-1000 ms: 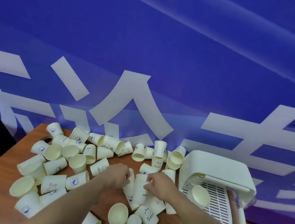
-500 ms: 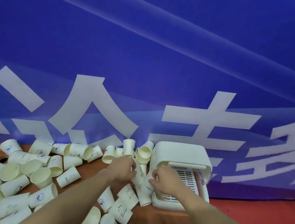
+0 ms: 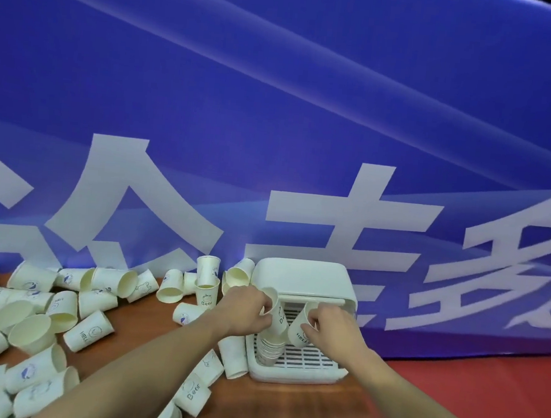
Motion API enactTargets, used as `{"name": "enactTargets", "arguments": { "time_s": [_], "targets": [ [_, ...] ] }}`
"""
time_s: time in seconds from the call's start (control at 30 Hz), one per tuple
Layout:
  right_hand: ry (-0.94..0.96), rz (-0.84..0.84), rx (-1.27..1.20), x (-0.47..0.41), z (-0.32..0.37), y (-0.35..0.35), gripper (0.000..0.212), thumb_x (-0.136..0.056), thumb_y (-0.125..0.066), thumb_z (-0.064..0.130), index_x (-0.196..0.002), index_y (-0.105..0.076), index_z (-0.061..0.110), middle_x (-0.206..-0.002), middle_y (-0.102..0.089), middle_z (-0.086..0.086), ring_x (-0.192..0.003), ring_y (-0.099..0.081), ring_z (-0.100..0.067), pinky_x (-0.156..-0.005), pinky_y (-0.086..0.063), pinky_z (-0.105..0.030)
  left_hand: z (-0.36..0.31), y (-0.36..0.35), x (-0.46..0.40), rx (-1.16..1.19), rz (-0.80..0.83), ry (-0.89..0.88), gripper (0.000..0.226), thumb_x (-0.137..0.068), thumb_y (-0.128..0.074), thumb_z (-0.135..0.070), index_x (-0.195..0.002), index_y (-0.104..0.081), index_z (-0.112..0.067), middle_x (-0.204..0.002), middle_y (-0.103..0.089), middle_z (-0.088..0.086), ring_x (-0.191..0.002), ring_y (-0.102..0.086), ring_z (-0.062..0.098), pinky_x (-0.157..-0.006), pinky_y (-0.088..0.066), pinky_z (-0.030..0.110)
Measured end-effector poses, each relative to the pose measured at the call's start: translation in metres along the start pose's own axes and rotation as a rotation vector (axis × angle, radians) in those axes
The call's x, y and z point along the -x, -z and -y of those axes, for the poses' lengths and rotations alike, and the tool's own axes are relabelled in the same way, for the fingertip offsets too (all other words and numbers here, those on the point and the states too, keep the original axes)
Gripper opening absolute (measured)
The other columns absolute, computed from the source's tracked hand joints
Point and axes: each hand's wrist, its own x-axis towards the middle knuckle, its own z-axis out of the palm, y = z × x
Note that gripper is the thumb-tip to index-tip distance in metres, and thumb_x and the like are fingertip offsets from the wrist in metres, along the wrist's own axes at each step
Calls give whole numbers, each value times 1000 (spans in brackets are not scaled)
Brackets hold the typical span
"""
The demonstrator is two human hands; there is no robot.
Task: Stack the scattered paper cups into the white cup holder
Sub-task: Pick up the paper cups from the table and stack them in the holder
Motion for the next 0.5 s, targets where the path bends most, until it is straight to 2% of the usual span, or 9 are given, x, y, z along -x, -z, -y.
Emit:
{"name": "enactTargets", "arguments": {
  "time_s": [0.1, 0.23, 0.33, 0.5],
  "targets": [
    [-17, 4, -23, 7, -14, -5, 42, -89, -56, 41, -59, -35, 21, -75, -51, 5, -68, -50, -18, -65, -32, -29, -11, -9, -5, -98, 48, -38, 24, -86, -50, -33, -80, -63, -13, -78, -64, 7, -73, -57, 25, -60, -36, 30],
    [-43, 9, -65, 16, -30, -7, 43, -90, -58, 41, -59, -35, 22, -63, -44, 7, -62, -46, -17, -57, -37, -31, -22, -23, -14, -210, 135, -74, 23, -86, -51, -30, -85, -67, -15, -86, -68, 6, -76, -58, 26, -67, -45, 33],
    [-42, 12, -70, 21, -37, -8, 42, -92, -56, 41, -60, -35, 23, -68, -42, 7, -61, -43, -17, -58, -38, -32, -29, -32, -19, -281, 183, -84, 22, -89, -53, -29, -86, -69, -14, -91, -69, 8, -78, -59, 29, -71, -48, 34],
    [-35, 37, -91, 23, -44, -14, 43, -92, -55, 42, -60, -35, 22, -67, -41, 6, -63, -46, -19, -58, -36, -31, -32, -46, -27, -284, 244, -57, 32, -92, -55, -40, -109, -71, -18, -107, -70, 5, -99, -65, 27, -81, -50, 35]
  ]
}}
